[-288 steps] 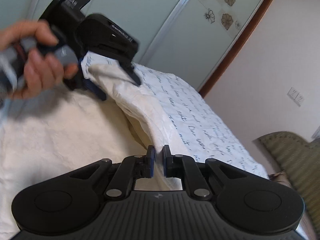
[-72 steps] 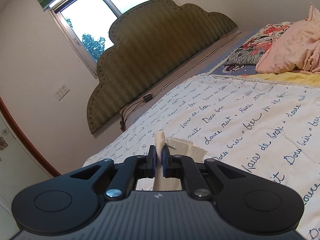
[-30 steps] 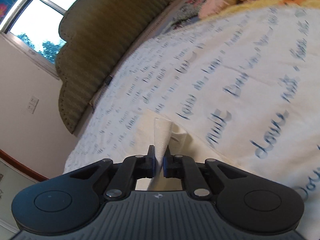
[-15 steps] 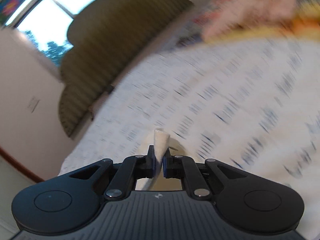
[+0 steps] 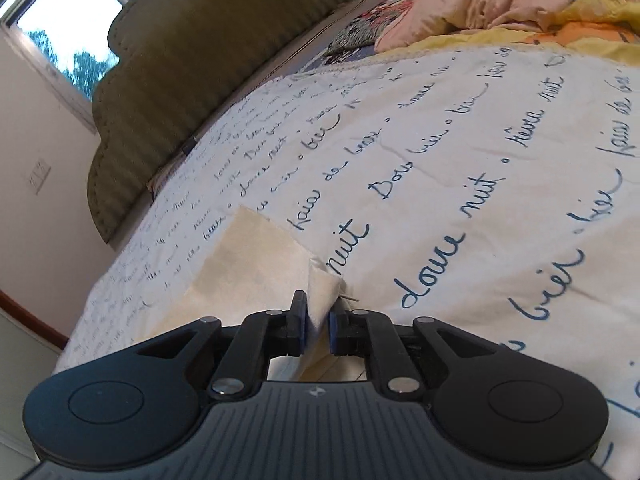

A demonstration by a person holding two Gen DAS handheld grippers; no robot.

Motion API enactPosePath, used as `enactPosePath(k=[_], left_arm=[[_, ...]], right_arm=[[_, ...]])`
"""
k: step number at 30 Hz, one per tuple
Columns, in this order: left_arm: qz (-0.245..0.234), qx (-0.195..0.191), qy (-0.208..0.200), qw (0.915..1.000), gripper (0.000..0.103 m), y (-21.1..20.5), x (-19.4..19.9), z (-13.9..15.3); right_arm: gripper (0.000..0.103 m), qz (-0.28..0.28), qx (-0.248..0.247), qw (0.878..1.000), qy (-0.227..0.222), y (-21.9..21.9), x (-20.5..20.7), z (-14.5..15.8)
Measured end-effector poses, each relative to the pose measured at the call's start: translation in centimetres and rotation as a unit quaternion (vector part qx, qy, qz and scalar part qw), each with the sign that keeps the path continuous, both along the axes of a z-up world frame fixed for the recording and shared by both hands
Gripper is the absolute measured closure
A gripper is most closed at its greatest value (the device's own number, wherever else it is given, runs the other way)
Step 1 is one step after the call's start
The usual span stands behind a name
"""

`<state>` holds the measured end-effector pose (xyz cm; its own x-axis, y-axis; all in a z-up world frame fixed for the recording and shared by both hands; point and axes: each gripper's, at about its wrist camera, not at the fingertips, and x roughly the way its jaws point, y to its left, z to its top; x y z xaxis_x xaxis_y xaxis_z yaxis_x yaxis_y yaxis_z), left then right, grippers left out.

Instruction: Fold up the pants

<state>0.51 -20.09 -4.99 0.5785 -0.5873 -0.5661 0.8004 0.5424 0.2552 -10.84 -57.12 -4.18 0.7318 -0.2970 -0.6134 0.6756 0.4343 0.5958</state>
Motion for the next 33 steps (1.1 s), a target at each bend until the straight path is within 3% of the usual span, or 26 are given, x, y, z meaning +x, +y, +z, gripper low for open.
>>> enactPosePath(k=[1, 3, 5, 8, 10, 13, 18, 21, 23, 27, 30, 31, 33], left_arm=[[-0.004, -0.002, 0.0, 1.0, 0.078, 0.2, -0.1, 0.2], [-0.013, -0.009, 0.006, 0.9998, 0.076, 0.7, -0.3, 0.7], [-0.016, -0.019, 0.02, 0.9995, 0.074, 1.1, -0.4, 1.3], [-0.02, -0.051, 0.049, 0.9973, 0.067, 1.6, -0.2, 2.6], [-0.006, -0.075, 0.064, 0.9951, 0.062, 1.9, 0.3, 3.5], [0.034, -0.11, 0.076, 0.9904, 0.051, 2.4, 1.7, 4.6], [0.101, -0.093, 0.086, 0.9867, 0.047, 2.6, 4.9, 4.2], [0.13, -0.08, 0.097, 0.9835, 0.047, 3.2, 5.9, 3.2], [0.141, -0.083, 0.101, 0.9813, 0.047, 3.8, 6.3, 2.9], [0.14, -0.086, 0.111, 0.9802, 0.047, 3.8, 6.5, 2.6], [0.126, -0.071, 0.104, 0.984, 0.046, 3.2, 5.8, 2.0], [0.121, -0.066, 0.102, 0.9852, 0.046, 2.9, 5.6, 1.7], [0.11, -0.056, 0.099, 0.9875, 0.046, 2.5, 5.0, 1.2]], right_arm=[[0.083, -0.027, -0.006, 1.0, 0.004, 0.1, -0.8, 0.3], [0.081, -0.1, -0.057, 0.993, 0.031, 0.6, -1.9, 1.7], [0.079, -0.126, -0.118, 0.985, 0.027, 1.2, -2.3, 3.3], [0.079, -0.041, -0.162, 0.986, 0.027, 1.8, 0.9, 5.4], [0.073, 0.053, -0.155, 0.986, 0.04, 1.9, 4.6, 5.5], [0.073, 0.129, -0.125, 0.983, 0.048, 2.1, 9.8, 4.0], [0.073, 0.144, -0.093, 0.979, 0.108, 0.9, 15.2, 0.3], [0.073, 0.104, -0.062, 0.989, 0.085, 0.0, 14.7, -0.1], [0.073, 0.097, -0.077, 0.989, 0.076, 1.0, 14.0, 1.1], [0.067, 0.166, -0.126, 0.974, 0.084, 4.3, 12.5, 3.1], [0.05, 0.206, -0.132, 0.966, 0.081, 6.3, 10.0, 3.3], [0.044, 0.221, -0.142, 0.96, 0.093, 7.0, 9.3, 3.1], [0.044, 0.242, -0.188, 0.939, 0.153, 8.2, 8.3, 2.1]])
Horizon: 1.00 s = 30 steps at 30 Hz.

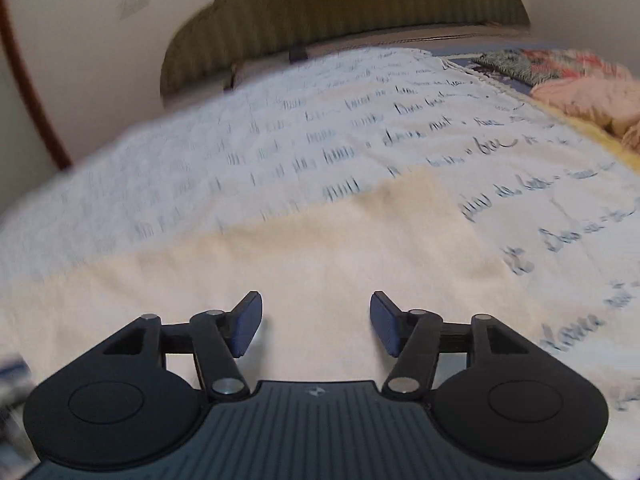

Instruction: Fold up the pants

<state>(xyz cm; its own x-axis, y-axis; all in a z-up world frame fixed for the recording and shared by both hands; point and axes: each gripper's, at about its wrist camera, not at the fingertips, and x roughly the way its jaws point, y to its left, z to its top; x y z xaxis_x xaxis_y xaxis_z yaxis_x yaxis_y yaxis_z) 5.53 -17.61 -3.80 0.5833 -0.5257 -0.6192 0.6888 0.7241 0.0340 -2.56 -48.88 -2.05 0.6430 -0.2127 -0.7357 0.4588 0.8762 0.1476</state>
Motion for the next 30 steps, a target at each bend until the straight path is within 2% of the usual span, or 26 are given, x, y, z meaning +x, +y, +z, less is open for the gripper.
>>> enactPosePath(k=[2, 3, 4, 6, 8, 11, 13, 15, 17, 19, 23, 27, 30], left_arm=[[-0.005, 0.009, -0.001, 1.0, 0.046, -0.6, -0.6, -0.6], [-0.005, 0.01, -0.004, 0.9999, 0.046, -0.6, -0.8, -0.7], [-0.006, 0.012, -0.011, 0.9998, 0.046, -0.6, -1.1, -0.8], [-0.007, 0.017, -0.023, 0.9996, 0.042, -0.8, -1.4, -0.9], [-0.005, 0.017, -0.029, 0.9994, 0.037, -0.9, -1.7, -1.1], [-0.003, 0.016, -0.032, 0.9994, 0.035, -0.9, -1.9, -1.4], [0.0, 0.013, -0.037, 0.9992, 0.031, -0.7, -1.9, -1.6], [0.005, 0.008, -0.037, 0.9993, 0.023, -0.3, -1.9, -1.8], [0.017, -0.001, -0.03, 0.9994, 0.016, 0.0, -1.6, -2.1], [0.024, -0.009, -0.019, 0.9995, 0.014, 0.3, -1.2, -2.2], [0.03, -0.017, -0.009, 0.9994, 0.01, 0.7, -0.8, -2.3], [0.027, -0.015, -0.01, 0.9995, 0.011, 0.7, -1.0, -2.0], [0.02, -0.029, -0.002, 0.9994, 0.013, 0.6, -0.9, -0.9]], right_arm=[[0.044, -0.027, -0.086, 0.995, 0.041, 0.3, -1.1, -0.8], [0.044, -0.059, -0.112, 0.991, 0.038, 0.4, -2.2, -0.6], [0.042, -0.084, -0.113, 0.99, 0.021, 0.3, -3.1, 0.1], [0.042, -0.086, -0.081, 0.992, -0.035, 0.5, -4.8, 1.3], [0.042, -0.055, -0.035, 0.996, -0.067, 1.0, -5.3, 1.7], [0.042, -0.012, 0.026, 0.998, -0.062, 1.9, -4.4, 0.2], [0.042, -0.031, 0.022, 0.998, -0.044, 2.0, -4.3, -1.3], [0.042, -0.079, 0.02, 0.994, -0.067, 2.0, -5.7, -1.3], [0.041, -0.146, 0.035, 0.984, -0.101, 1.2, -7.8, -0.9], [0.041, -0.185, 0.056, 0.972, -0.13, 0.3, -9.9, -0.7], [0.041, -0.201, 0.15, 0.955, -0.157, -1.6, -11.4, -1.9], [0.04, -0.236, 0.243, 0.919, -0.2, -3.5, -11.9, -4.1], [0.042, -0.26, 0.271, 0.898, -0.23, -4.5, -11.9, -5.0]])
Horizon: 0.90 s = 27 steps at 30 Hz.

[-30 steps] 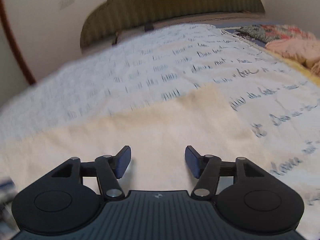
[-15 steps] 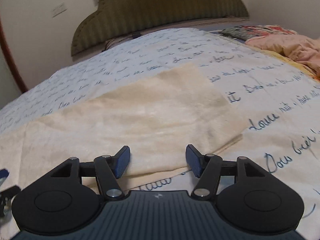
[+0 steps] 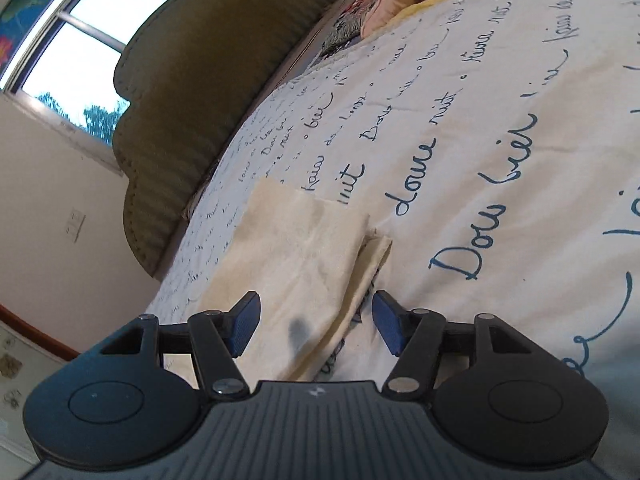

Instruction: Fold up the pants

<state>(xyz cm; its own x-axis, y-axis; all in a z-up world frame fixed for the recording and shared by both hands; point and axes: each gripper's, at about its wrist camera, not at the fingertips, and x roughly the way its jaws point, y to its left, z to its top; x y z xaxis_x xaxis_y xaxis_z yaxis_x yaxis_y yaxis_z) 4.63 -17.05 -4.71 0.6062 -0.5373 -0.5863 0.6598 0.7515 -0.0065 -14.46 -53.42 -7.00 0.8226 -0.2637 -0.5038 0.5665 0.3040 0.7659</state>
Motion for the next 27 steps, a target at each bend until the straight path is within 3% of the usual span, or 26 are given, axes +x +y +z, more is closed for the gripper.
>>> enactPosePath(k=[3, 8, 14, 16, 17, 20, 21, 22, 24, 27], left_arm=[[-0.01, -0.017, 0.004, 0.9998, 0.012, -1.4, 0.3, 1.3], [-0.022, 0.003, -0.032, 0.9992, 0.011, -5.1, 0.2, 2.2], [-0.047, 0.015, -0.029, 0.9983, 0.011, -6.4, -0.6, 0.3], [-0.045, 0.027, -0.035, 0.998, 0.01, -6.5, -0.6, -0.4], [-0.043, 0.025, -0.032, 0.9983, 0.01, -6.4, -0.5, -0.6], [-0.038, 0.011, -0.007, 0.9992, 0.01, -6.0, 0.3, -0.6], [-0.036, 0.006, 0.001, 0.9993, 0.01, -5.8, 0.6, -0.6], [-0.034, 0.0, 0.01, 0.9994, 0.011, -5.6, 0.9, -0.5], [-0.029, -0.022, 0.028, 0.9989, 0.011, -5.0, 1.6, -0.1], [-0.018, -0.093, 0.091, 0.9913, 0.011, -3.3, 3.5, 0.6]], right_arm=[[0.043, -0.032, 0.013, 0.999, -0.036, -0.9, -0.1, -0.8], [0.042, -0.061, 0.028, 0.994, -0.087, -1.8, 0.1, -1.7], [0.041, 0.016, 0.048, 0.991, -0.125, -2.0, 2.2, -2.0], [0.045, 0.016, 0.031, 0.996, -0.083, -1.7, 2.6, -1.6], [0.047, 0.002, 0.023, 0.998, -0.062, -1.6, 2.9, -1.5], [0.057, -0.019, 0.025, 0.998, -0.062, -1.8, 3.3, -1.6], [0.077, -0.023, 0.021, 0.998, -0.052, -1.8, 3.6, -1.5], [0.09, -0.026, 0.021, 0.998, -0.046, -1.8, 3.7, -1.6], [0.091, -0.027, 0.019, 0.998, -0.05, -1.8, 4.0, -1.5], [0.091, -0.003, -0.06, 0.998, -0.029, -0.1, 4.5, 0.8]])
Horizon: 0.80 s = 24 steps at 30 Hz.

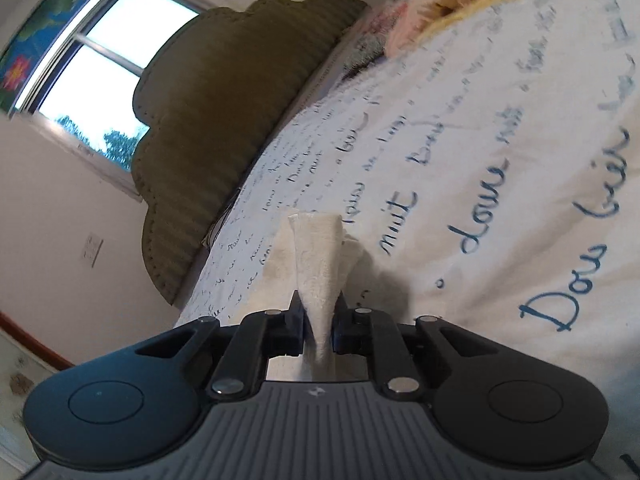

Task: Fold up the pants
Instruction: 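Grasp the pants corner with the right gripper while the left gripper grasps beside it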

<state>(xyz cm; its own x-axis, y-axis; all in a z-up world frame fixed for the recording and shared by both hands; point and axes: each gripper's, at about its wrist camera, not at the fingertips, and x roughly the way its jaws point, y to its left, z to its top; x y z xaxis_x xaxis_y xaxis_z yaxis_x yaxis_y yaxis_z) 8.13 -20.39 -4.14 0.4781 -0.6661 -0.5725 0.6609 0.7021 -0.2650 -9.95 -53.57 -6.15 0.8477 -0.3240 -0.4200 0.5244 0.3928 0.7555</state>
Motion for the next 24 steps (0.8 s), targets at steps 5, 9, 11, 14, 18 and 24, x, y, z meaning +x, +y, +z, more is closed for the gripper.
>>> enactPosePath(k=[5, 9, 11, 14, 18, 24], left_arm=[[0.015, -0.157, 0.196, 0.9678, 0.011, 2.9, 4.5, -1.2], [-0.003, -0.262, 0.295, 0.9189, 0.005, 3.4, 6.9, -2.1], [-0.022, -0.293, 0.319, 0.9011, 0.004, 2.6, 7.7, -2.1], [-0.04, -0.328, 0.342, 0.8797, 0.002, 1.2, 8.4, -1.8], [-0.025, -0.352, 0.348, 0.8683, 0.0, 0.5, 9.1, -2.1], [0.007, -0.314, 0.411, 0.8556, 0.021, 0.3, 10.7, -4.6]], right_arm=[[0.092, 0.074, -0.183, 0.979, 0.047, 5.3, 2.2, 5.7], [0.092, 0.144, -0.318, 0.933, 0.082, 11.2, 4.0, 8.0], [0.092, 0.176, -0.363, 0.91, 0.094, 13.9, 4.8, 8.2], [0.092, 0.228, -0.404, 0.88, 0.101, 17.5, 5.4, 8.1], [0.091, 0.289, -0.469, 0.826, 0.12, 22.0, 5.8, 7.4], [0.091, 0.35, -0.572, 0.727, 0.148, 26.8, 5.5, 5.3]])
